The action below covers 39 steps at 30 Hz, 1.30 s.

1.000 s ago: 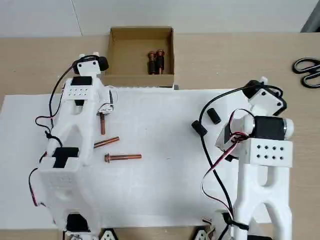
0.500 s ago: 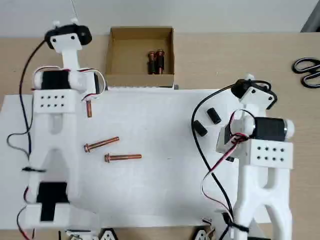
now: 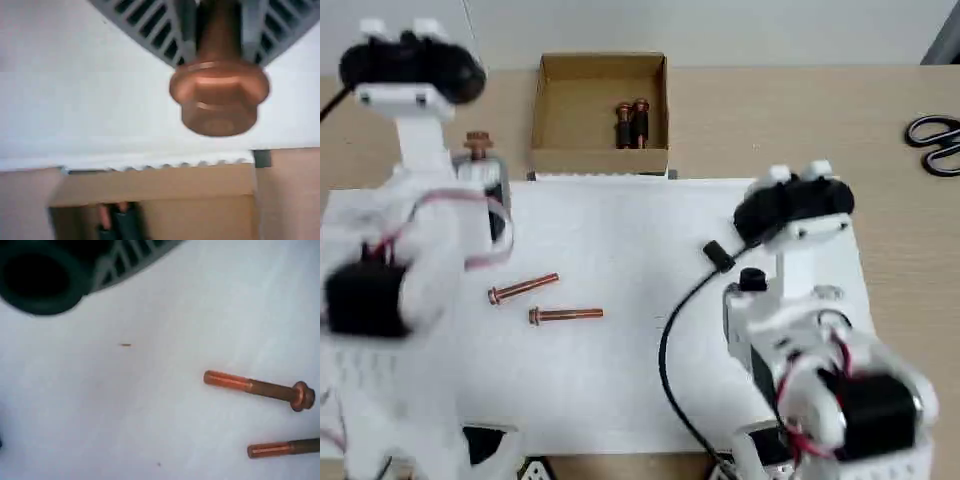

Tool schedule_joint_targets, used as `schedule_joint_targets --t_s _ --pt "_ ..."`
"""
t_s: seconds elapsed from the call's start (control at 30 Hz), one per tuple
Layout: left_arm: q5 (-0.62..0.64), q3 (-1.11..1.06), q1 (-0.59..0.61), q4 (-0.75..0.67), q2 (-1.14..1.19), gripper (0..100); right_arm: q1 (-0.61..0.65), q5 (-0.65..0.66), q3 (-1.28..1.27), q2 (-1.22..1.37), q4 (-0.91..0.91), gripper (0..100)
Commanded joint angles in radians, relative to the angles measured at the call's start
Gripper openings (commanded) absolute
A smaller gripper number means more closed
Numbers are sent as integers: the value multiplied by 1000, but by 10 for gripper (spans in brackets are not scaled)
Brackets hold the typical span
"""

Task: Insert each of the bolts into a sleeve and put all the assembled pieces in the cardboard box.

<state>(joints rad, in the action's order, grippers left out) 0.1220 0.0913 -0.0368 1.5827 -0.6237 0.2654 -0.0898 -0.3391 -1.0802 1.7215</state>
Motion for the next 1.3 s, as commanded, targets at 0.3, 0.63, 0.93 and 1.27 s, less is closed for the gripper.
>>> schedule_joint_targets --t_s 0.3,0.63,0.93,1.27 --pt "-12 -634 -17 -348 -740 6 4 52 -330 -283 -151 2" --pt "72 -1075 -6 -563 -1188 6 48 95 -652 -414 -504 2" --pt "288 -1185 -31 -703 -1181 6 286 120 -968 -608 -797 2" --pt "376 -1333 -193 -836 -1181 6 461 265 -1195 -725 -1040 2"
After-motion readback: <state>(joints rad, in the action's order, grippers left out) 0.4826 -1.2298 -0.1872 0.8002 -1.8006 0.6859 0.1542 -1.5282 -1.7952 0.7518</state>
